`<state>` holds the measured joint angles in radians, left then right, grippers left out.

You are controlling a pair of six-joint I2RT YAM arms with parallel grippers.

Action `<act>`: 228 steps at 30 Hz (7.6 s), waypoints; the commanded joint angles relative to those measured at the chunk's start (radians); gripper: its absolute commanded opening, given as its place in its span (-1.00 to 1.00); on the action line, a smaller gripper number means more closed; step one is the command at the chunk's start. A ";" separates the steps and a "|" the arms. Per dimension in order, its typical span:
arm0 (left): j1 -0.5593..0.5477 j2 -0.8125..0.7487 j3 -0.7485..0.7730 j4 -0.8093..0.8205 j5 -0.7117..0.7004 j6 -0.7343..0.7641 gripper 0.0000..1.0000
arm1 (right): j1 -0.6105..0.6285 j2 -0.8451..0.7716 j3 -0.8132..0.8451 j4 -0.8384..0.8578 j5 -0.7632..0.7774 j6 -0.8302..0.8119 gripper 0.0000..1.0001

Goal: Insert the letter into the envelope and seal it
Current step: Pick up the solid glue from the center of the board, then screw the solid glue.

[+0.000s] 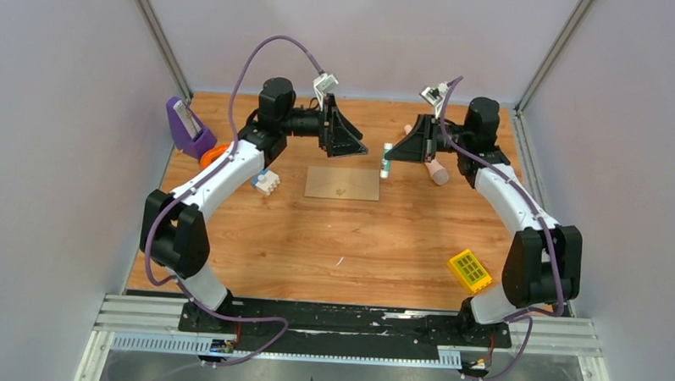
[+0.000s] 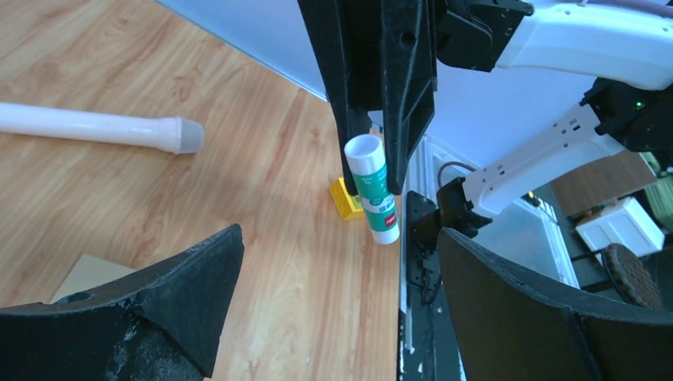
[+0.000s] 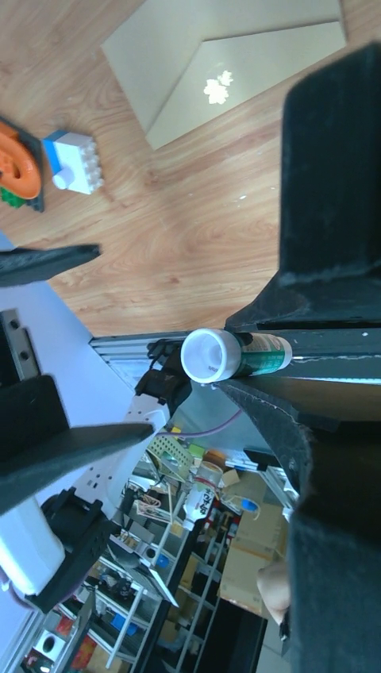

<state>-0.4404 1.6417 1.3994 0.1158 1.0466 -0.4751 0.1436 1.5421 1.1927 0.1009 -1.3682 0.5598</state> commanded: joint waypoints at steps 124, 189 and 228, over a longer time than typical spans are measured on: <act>-0.333 0.050 0.130 -0.844 -0.734 0.880 -1.00 | 0.137 0.301 0.331 -0.919 0.141 -0.388 -0.24; -0.231 0.018 0.048 -0.709 -0.193 0.604 -1.00 | 0.062 0.078 0.332 -0.942 0.189 -0.724 0.21; -0.232 0.017 0.034 -0.645 -0.495 0.538 -1.00 | 0.235 -0.037 -0.001 -0.438 0.668 -0.361 -0.07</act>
<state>-0.6743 1.7039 1.4292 -0.5568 0.5457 0.0746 0.3706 1.5043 1.1934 -0.3805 -0.7151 0.1825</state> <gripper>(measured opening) 0.248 0.487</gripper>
